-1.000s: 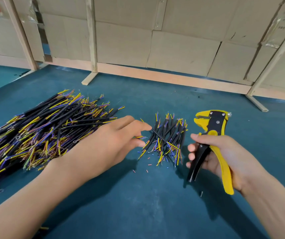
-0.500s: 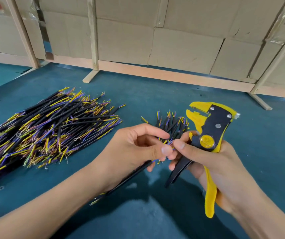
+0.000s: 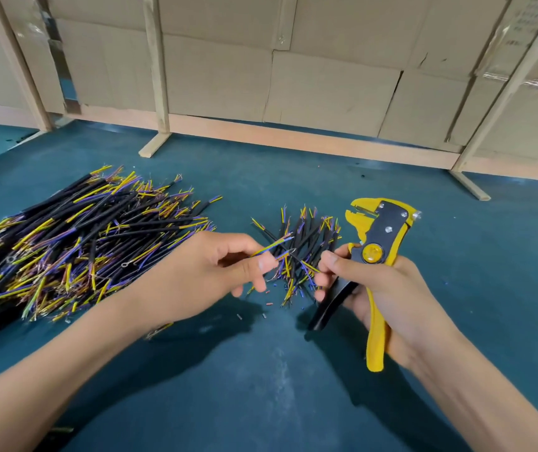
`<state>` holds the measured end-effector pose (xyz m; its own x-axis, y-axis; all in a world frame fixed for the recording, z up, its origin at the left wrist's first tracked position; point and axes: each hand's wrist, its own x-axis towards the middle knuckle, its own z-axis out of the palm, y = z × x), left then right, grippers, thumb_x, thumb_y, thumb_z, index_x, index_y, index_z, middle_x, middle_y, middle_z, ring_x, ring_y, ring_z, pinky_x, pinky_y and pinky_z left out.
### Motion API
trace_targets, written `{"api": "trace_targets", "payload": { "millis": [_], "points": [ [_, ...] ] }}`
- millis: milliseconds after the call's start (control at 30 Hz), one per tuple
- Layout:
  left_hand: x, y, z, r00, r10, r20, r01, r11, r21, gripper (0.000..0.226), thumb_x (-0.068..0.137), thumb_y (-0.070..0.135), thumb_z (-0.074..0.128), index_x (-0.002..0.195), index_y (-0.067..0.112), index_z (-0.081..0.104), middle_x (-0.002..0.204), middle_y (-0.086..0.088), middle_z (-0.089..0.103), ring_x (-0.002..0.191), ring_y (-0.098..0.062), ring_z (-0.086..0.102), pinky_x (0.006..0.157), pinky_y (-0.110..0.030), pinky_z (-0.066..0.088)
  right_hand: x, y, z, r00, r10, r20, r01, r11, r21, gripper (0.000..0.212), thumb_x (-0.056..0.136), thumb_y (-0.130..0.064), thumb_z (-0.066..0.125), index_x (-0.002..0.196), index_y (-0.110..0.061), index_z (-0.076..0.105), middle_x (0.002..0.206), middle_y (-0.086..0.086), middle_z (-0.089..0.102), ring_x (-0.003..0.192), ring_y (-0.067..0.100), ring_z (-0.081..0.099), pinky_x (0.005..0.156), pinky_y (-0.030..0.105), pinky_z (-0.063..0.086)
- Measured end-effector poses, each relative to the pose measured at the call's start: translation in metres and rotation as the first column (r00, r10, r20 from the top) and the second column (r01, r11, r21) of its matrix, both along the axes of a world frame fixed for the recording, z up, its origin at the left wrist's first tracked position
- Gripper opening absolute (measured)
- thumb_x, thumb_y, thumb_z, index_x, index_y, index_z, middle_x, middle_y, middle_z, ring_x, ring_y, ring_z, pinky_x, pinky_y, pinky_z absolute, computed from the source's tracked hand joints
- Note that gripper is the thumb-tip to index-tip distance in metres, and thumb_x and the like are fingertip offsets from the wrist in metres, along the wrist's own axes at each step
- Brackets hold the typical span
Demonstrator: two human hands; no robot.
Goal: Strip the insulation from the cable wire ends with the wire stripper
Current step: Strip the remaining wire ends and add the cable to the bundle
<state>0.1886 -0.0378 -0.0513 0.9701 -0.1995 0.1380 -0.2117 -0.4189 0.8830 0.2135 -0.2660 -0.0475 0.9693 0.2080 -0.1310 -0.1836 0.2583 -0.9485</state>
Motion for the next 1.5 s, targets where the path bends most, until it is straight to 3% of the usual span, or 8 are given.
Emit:
{"api": "trace_targets", "payload": {
  "millis": [300,467,567,667,767,833,933,1500],
  "points": [
    [-0.008,-0.020,-0.010,0.997,-0.064,-0.040,0.053,0.970,-0.236,0.028,0.072,0.040,0.086,0.088,0.023,0.071,0.073,-0.003,0.071,0.057,-0.012,0.056,0.060,-0.019,0.048,-0.010,0.006,0.000,0.986,0.156,0.058,-0.152,0.985,-0.076,0.013,0.067,-0.004,0.083,0.069,-0.015,0.075,0.083,0.023,0.069,0.070,0.034,0.069,0.065,0.038,0.058],
    [-0.005,-0.023,-0.008,0.999,0.031,0.009,-0.027,0.952,-0.304,0.013,0.084,0.028,0.071,0.091,0.017,0.070,0.076,-0.005,0.073,0.056,-0.013,0.060,0.057,-0.017,0.047,-0.008,0.004,0.000,0.991,0.127,0.047,-0.124,0.990,-0.063,0.017,0.068,-0.003,0.086,0.073,-0.014,0.074,0.075,0.022,0.067,0.067,0.035,0.067,0.065,0.040,0.057],
    [0.000,-0.014,-0.016,0.966,0.208,0.153,-0.227,0.967,0.118,0.017,0.098,0.029,0.059,0.113,0.024,0.065,0.085,0.003,0.074,0.075,-0.015,0.068,0.075,-0.027,0.050,-0.008,0.004,0.001,0.993,0.116,0.032,-0.115,0.992,-0.054,0.017,0.068,-0.005,0.086,0.075,-0.013,0.073,0.072,0.019,0.065,0.065,0.034,0.066,0.066,0.042,0.058],
    [-0.003,-0.012,-0.021,0.933,0.189,0.305,-0.329,0.793,0.514,0.046,0.100,0.050,0.043,0.130,0.022,0.063,0.118,0.005,0.067,0.116,-0.024,0.055,0.102,-0.038,0.039,-0.007,0.003,0.000,0.995,0.094,0.018,-0.094,0.995,-0.044,0.027,0.067,-0.004,0.090,0.082,-0.005,0.068,0.073,0.020,0.064,0.066,0.034,0.066,0.066,0.042,0.058],
    [-0.012,-0.019,-0.014,0.943,0.106,0.316,-0.203,0.934,0.294,0.043,0.094,0.062,0.044,0.108,0.032,0.071,0.105,0.015,0.070,0.104,-0.008,0.059,0.095,-0.031,0.044,-0.009,0.005,0.000,0.997,0.068,0.029,-0.067,0.997,-0.037,0.033,0.064,-0.009,0.085,0.089,0.001,0.065,0.075,0.022,0.063,0.064,0.034,0.065,0.065,0.040,0.057],
    [-0.017,-0.029,-0.009,0.995,0.023,0.099,-0.027,0.999,0.041,0.029,0.086,0.058,0.062,0.099,0.034,0.071,0.092,0.009,0.074,0.082,-0.009,0.068,0.082,-0.029,0.053,-0.010,0.005,0.000,0.998,0.044,0.043,-0.042,0.998,-0.039,0.037,0.062,-0.012,0.086,0.089,0.002,0.065,0.076,0.022,0.065,0.063,0.033,0.066,0.063,0.038,0.058],
    [-0.020,-0.035,-0.007,0.993,-0.061,-0.104,0.029,0.959,-0.283,0.007,0.088,0.020,0.077,0.093,0.019,0.073,0.080,-0.006,0.073,0.060,-0.020,0.067,0.059,-0.034,0.058,-0.010,0.005,0.000,0.996,0.054,0.066,-0.049,0.997,-0.065,0.040,0.062,-0.015,0.087,0.091,0.002,0.065,0.076,0.021,0.068,0.064,0.033,0.066,0.066,0.041,0.058],
    [-0.010,-0.030,0.000,0.981,0.057,-0.185,-0.132,0.895,-0.425,0.018,0.093,0.017,0.065,0.082,0.007,0.076,0.063,0.000,0.053,0.051,-0.012,0.040,0.042,-0.018,0.030,-0.009,0.007,-0.004,0.982,0.102,0.161,-0.092,0.993,-0.072,0.026,0.065,0.002,0.081,0.083,-0.011,0.067,0.072,0.023,0.066,0.063,0.035,0.061,0.067,0.035,0.056]
  ]
}}
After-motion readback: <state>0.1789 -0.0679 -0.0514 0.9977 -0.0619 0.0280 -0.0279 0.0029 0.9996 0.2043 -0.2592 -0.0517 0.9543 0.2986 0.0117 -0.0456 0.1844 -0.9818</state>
